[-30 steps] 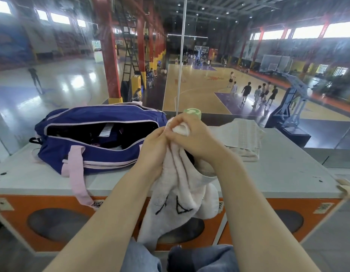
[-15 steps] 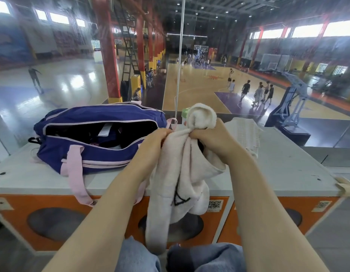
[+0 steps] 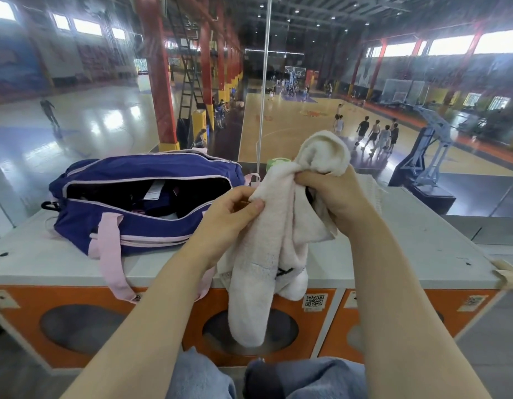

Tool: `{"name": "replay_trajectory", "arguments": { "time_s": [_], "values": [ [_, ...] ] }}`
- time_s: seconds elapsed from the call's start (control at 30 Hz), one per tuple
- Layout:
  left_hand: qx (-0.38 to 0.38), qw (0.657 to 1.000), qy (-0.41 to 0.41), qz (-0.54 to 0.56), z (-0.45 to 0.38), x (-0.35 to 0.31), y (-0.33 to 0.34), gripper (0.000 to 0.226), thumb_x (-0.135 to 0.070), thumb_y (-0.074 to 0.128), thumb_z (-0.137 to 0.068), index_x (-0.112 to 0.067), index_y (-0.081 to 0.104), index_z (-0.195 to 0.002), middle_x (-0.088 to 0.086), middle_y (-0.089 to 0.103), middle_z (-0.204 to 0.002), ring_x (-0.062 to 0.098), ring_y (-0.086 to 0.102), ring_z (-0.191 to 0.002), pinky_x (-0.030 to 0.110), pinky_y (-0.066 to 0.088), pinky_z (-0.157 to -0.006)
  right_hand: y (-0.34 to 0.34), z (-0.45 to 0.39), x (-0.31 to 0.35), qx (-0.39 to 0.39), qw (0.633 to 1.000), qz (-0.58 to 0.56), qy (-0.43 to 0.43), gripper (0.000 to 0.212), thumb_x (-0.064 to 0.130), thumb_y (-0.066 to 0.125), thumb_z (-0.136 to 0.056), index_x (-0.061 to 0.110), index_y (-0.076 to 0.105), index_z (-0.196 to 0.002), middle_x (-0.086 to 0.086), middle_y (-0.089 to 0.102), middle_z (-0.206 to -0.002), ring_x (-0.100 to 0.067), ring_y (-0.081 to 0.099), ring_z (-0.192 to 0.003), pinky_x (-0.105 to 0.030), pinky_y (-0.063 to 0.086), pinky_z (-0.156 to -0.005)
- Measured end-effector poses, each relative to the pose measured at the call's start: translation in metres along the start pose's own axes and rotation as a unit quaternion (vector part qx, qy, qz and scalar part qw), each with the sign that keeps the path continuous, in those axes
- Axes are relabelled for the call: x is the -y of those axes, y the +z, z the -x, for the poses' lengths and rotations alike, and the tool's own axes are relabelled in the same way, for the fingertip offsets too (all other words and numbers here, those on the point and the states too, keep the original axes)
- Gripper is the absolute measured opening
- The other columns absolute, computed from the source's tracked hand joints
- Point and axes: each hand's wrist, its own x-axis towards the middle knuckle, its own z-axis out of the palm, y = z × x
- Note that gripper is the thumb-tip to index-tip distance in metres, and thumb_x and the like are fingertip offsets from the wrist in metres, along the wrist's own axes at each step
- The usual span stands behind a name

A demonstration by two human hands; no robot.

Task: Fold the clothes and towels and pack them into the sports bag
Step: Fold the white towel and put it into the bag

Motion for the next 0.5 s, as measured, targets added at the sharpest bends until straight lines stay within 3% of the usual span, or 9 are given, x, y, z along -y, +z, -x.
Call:
{"name": "replay_trajectory", "arguments": {
  "time_s": [0.17,0.3,0.37,0.5],
  "values": [
    [-0.043,0.984,-0.038,0.17,-0.001,-0.004,-0.002,0.011,-0.021,0.052,-0.099,-0.019,0.063,-0.1,-0.002,0.068,-0.094,0.012,0.062,-0.088,0.031,0.051,-0.076,-0.001,0.006,0.001,0.043,0.997,-0.027,0.052,0.012,0.015,0.071,-0.087,0.008,0.069,-0.096,-0.013,0.073,-0.094,-0.026,0.071,-0.091,-0.04,0.058,-0.083],
    [-0.096,0.972,-0.054,0.208,-0.001,-0.008,-0.008,0.017,-0.022,0.045,-0.101,-0.017,0.061,-0.108,-0.002,0.068,-0.095,0.012,0.06,-0.086,0.032,0.048,-0.079,-0.006,0.006,-0.001,0.034,0.989,-0.065,0.127,0.019,0.023,0.065,-0.093,0.006,0.07,-0.098,-0.01,0.075,-0.091,-0.021,0.072,-0.083,-0.033,0.059,-0.075],
    [-0.034,0.977,-0.041,0.209,0.003,-0.013,-0.011,0.016,-0.019,0.044,-0.101,-0.019,0.061,-0.101,-0.004,0.066,-0.089,0.01,0.059,-0.081,0.031,0.046,-0.074,-0.007,0.004,-0.004,0.011,0.988,-0.055,0.145,0.023,0.022,0.065,-0.092,0.002,0.072,-0.102,-0.013,0.075,-0.096,-0.025,0.071,-0.087,-0.037,0.059,-0.079],
    [0.186,0.974,-0.015,0.125,0.014,-0.025,-0.009,0.021,-0.013,0.055,-0.091,-0.029,0.068,-0.084,-0.007,0.065,-0.086,0.006,0.061,-0.08,0.019,0.048,-0.07,-0.006,-0.001,-0.003,-0.035,0.987,-0.046,0.153,0.023,0.022,0.071,-0.087,0.003,0.07,-0.101,-0.013,0.075,-0.09,-0.024,0.072,-0.082,-0.034,0.057,-0.072]
  ]
}}
